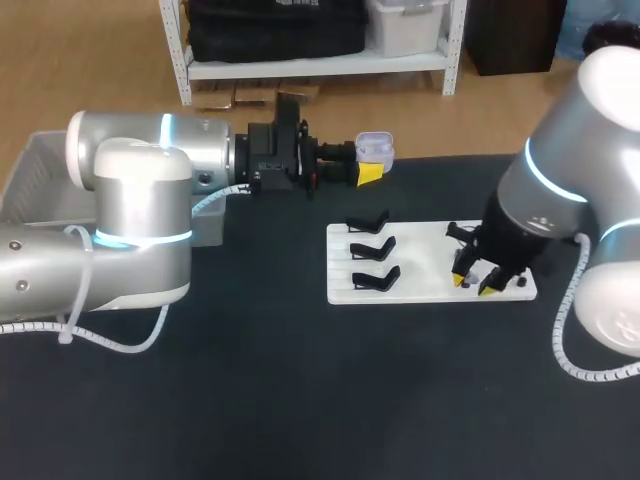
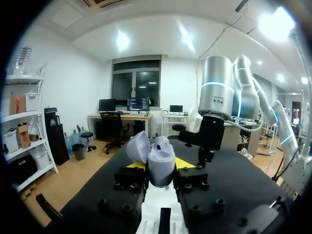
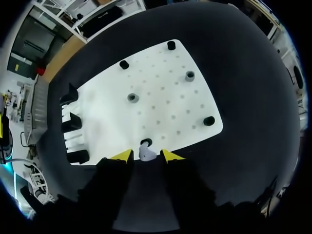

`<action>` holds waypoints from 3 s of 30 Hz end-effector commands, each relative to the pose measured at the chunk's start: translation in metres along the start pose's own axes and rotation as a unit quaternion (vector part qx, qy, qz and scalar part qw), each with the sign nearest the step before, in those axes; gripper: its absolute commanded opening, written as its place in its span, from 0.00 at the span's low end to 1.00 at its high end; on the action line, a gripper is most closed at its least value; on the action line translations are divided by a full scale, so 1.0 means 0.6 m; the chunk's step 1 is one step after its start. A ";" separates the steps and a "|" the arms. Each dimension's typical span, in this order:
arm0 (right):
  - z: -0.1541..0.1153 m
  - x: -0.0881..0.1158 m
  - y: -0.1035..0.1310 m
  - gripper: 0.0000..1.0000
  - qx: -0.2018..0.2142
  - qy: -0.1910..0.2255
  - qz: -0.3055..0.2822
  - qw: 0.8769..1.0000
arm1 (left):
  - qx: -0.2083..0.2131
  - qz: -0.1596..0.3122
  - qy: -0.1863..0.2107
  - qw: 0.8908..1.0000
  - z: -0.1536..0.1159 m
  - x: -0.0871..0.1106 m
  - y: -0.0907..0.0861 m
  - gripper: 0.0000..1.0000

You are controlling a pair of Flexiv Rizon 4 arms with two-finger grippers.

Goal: Pick up each earbud case from the left stands, insert the matching earbuds, close the lid, and place the case in the box.

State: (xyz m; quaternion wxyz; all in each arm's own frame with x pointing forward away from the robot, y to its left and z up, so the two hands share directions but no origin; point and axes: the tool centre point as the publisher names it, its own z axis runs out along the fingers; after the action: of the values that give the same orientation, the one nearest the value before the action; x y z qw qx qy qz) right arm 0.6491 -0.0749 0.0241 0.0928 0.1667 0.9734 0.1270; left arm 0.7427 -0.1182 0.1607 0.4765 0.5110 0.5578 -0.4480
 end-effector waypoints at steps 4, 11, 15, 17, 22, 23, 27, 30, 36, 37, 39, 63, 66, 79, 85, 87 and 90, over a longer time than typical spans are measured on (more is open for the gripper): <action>0.003 -0.003 0.007 0.28 0.004 0.001 -0.002 1.000 | -0.003 0.003 -0.004 1.000 0.000 0.003 -0.002 0.00; 0.005 -0.002 0.005 0.23 0.009 0.001 0.000 1.000 | -0.003 0.003 -0.004 1.000 0.000 0.003 -0.002 0.00; 0.005 -0.001 0.002 0.23 0.013 0.001 0.001 1.000 | -0.003 0.003 -0.004 1.000 0.000 0.003 -0.002 0.00; 0.005 -0.001 0.002 0.23 0.014 0.001 0.002 1.000 | -0.003 0.003 -0.004 1.000 0.000 0.003 -0.002 0.00; 0.004 -0.002 0.001 0.05 0.016 0.000 0.005 1.000 | -0.003 0.003 -0.004 1.000 0.000 0.003 -0.002 0.00; 0.004 -0.002 0.001 0.00 0.016 0.000 0.006 1.000 | -0.003 0.003 -0.004 1.000 0.000 0.003 -0.002 0.00; 0.003 -0.002 0.002 0.00 0.016 0.001 0.005 1.000 | -0.003 0.003 -0.004 1.000 0.000 0.003 -0.002 0.00; -0.008 -0.005 0.006 0.00 0.016 0.001 0.004 1.000 | -0.003 0.003 -0.004 1.000 0.000 0.003 -0.002 0.00; -0.064 -0.005 0.019 0.00 0.033 0.033 -0.033 0.998 | -0.003 0.003 -0.004 1.000 0.000 0.003 -0.002 0.00; -0.081 -0.002 0.026 0.00 0.034 0.045 -0.047 0.997 | -0.003 0.003 -0.004 1.000 0.000 0.003 -0.002 0.00; -0.103 0.001 0.036 0.00 0.039 0.062 -0.074 0.995 | -0.003 0.003 -0.004 1.000 0.000 0.003 -0.002 0.00; -0.272 0.056 0.190 0.00 0.006 0.092 -0.306 0.947 | -0.003 0.003 -0.004 1.000 0.000 0.003 -0.002 0.00; -0.272 0.056 0.190 0.00 0.006 0.092 -0.306 0.947 | -0.003 0.003 -0.004 1.000 0.000 0.003 -0.002 0.00; -0.278 0.023 0.246 0.00 0.011 0.079 -0.365 0.927 | -0.003 0.003 -0.004 1.000 0.000 0.003 -0.002 0.00; -0.272 -0.011 0.283 0.00 0.019 0.079 -0.399 0.913 | -0.003 0.003 -0.004 1.000 0.000 0.003 -0.002 0.00; -0.269 -0.021 0.291 0.00 0.017 0.083 -0.406 0.910 | -0.003 0.003 -0.004 1.000 0.000 0.003 -0.002 0.00; -0.267 -0.037 0.302 0.00 0.018 0.079 -0.414 0.906 | -0.003 0.003 -0.004 1.000 0.000 0.003 -0.002 0.00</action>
State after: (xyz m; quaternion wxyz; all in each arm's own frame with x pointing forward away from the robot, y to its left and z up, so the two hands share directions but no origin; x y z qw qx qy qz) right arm 0.6707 0.0398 0.2279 0.0838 -0.2568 0.9597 0.0782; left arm 0.7427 -0.1181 0.1607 0.4765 0.5110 0.5578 -0.4480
